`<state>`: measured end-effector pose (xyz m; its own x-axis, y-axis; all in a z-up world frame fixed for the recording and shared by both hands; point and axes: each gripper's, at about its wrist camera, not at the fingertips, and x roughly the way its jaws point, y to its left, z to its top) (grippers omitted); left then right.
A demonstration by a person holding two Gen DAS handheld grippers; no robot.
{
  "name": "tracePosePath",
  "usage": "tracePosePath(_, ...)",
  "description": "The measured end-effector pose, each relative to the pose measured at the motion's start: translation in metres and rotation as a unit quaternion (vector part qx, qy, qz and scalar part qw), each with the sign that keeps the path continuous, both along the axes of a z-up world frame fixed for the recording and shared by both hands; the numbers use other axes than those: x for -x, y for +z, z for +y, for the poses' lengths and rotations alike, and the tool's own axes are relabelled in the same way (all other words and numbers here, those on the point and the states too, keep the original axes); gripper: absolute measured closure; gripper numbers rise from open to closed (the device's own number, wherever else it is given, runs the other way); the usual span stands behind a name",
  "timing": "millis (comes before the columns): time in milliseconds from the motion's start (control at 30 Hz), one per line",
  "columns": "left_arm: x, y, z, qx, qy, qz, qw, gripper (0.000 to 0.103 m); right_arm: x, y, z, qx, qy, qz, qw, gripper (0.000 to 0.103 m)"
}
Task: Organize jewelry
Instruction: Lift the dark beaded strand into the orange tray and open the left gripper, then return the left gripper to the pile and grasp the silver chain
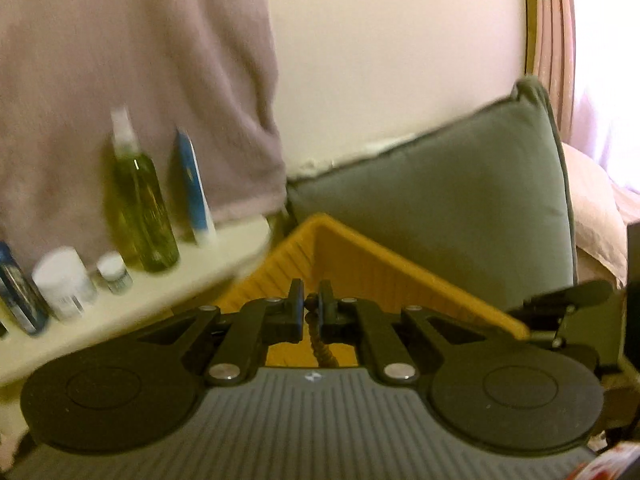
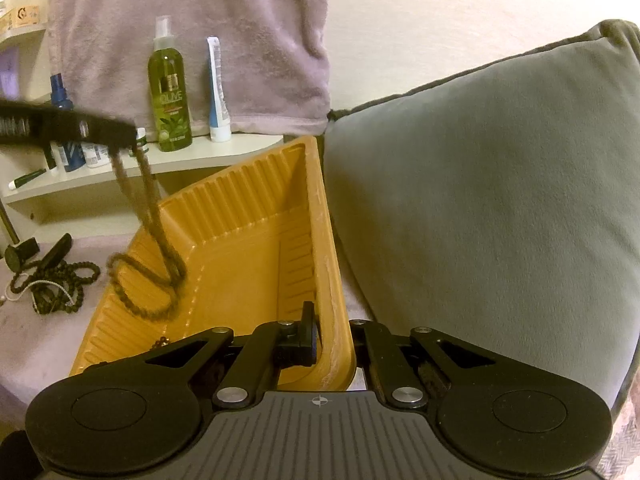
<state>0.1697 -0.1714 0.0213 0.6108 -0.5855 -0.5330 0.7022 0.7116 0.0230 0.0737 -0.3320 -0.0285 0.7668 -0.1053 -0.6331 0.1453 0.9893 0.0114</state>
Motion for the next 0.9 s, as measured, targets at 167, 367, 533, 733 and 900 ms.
tracePosePath(167,-0.004,-0.020,0.001,-0.008,0.005,0.028,0.9996,0.097,0.000,-0.001,-0.001,-0.001,0.000,0.002,1.000,0.099)
tracePosePath(367,-0.013,-0.027,0.015,-0.008,0.030,0.043,0.9986,0.081,0.000,-0.001,-0.001,0.000,0.000,0.002,1.000,0.099)
tracePosePath(533,-0.013,-0.020,0.043,0.010,0.069,0.037,0.9969,0.080,0.000,-0.001,0.000,-0.001,0.000,0.003,1.000,0.099)
tracePosePath(733,-0.012,-0.021,0.098,0.024,0.154,0.030,0.9874,0.076,0.001,-0.002,-0.001,-0.001,0.000,0.004,1.000,0.099)
tracePosePath(900,-0.007,-0.030,0.150,0.015,0.230,0.023,0.9727,0.067,0.000,-0.002,-0.001,0.000,0.002,0.005,1.000,0.099)
